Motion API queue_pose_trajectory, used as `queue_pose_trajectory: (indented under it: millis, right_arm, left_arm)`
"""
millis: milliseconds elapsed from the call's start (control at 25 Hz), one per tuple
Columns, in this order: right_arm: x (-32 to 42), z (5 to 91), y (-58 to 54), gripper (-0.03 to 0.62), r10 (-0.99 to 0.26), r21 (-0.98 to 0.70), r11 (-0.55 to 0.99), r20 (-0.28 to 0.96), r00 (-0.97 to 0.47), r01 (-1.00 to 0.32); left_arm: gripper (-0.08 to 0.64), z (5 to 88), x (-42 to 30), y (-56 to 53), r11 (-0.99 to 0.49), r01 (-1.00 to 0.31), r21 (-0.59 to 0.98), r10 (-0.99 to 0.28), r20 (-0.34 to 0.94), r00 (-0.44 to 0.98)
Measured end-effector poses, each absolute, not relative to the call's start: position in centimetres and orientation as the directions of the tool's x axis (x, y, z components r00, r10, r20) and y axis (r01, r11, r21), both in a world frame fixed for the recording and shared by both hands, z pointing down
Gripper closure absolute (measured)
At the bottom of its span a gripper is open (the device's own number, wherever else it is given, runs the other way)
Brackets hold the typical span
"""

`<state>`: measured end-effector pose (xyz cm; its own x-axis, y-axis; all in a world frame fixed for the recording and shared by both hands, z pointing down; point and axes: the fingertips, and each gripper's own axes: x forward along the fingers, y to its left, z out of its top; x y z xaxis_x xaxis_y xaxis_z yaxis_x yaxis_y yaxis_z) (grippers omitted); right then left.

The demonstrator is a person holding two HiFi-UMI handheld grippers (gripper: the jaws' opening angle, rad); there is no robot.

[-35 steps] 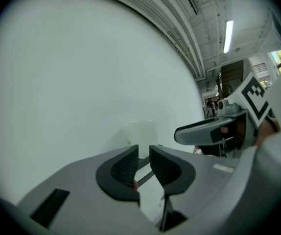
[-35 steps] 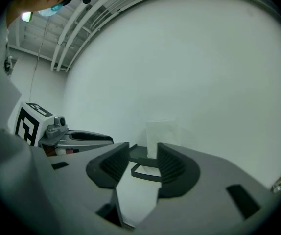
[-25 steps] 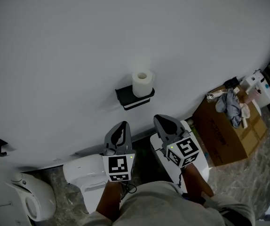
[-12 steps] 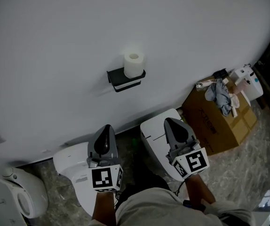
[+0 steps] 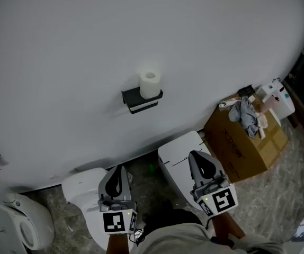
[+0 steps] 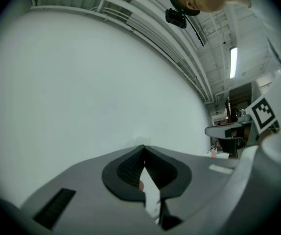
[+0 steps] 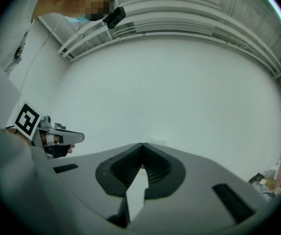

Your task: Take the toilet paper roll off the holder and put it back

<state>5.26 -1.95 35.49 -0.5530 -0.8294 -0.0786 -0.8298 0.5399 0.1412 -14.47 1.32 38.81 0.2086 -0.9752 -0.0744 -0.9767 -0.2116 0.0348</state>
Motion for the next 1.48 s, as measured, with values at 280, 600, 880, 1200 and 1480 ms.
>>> queue_pose_trajectory:
  millis: [280,600,880,1200,1480]
  right_arm:
    - [7.1,33.4,-2.9,0.588,-0.827,0.164,0.527,-0.125,-0.548,-0.834]
    - [6.6,31.8,-3.1,0.588,-0.805,0.175,0.547,-0.158,-0.571,-0.819]
    - [5.9,32.2,-3.3,0.588,-0.792,0.188,0.568,-0.139,-0.594,-0.801]
    - [6.0,32.7,-3.6,0.588,-0.789,0.183,0.580,-0.116,-0.603,-0.794]
    - [6.2,33.4,-3.7,0.588,-0.786,0.177,0.587,-0.107,-0.609,-0.790]
  left_arm:
    - [0.551,35.8,-13.9,1.2,-0.169,-0.985,-0.013,-0.977,-0.126,0.170]
    - [0.551,34.6,-12.0,0.2,-0.155,-0.988,-0.023,-0.977,-0.143,0.157]
    - [0.551,35.0,-10.6,-0.5,-0.178,-0.984,-0.009,-0.974,-0.143,0.177]
    - [0.551,35.8,-10.1,-0.8,-0.181,-0.983,-0.009,-0.976,-0.118,0.181]
    - [0.551,36.4,-9.6,-0.7,-0.185,-0.983,-0.003,-0.976,-0.114,0.184]
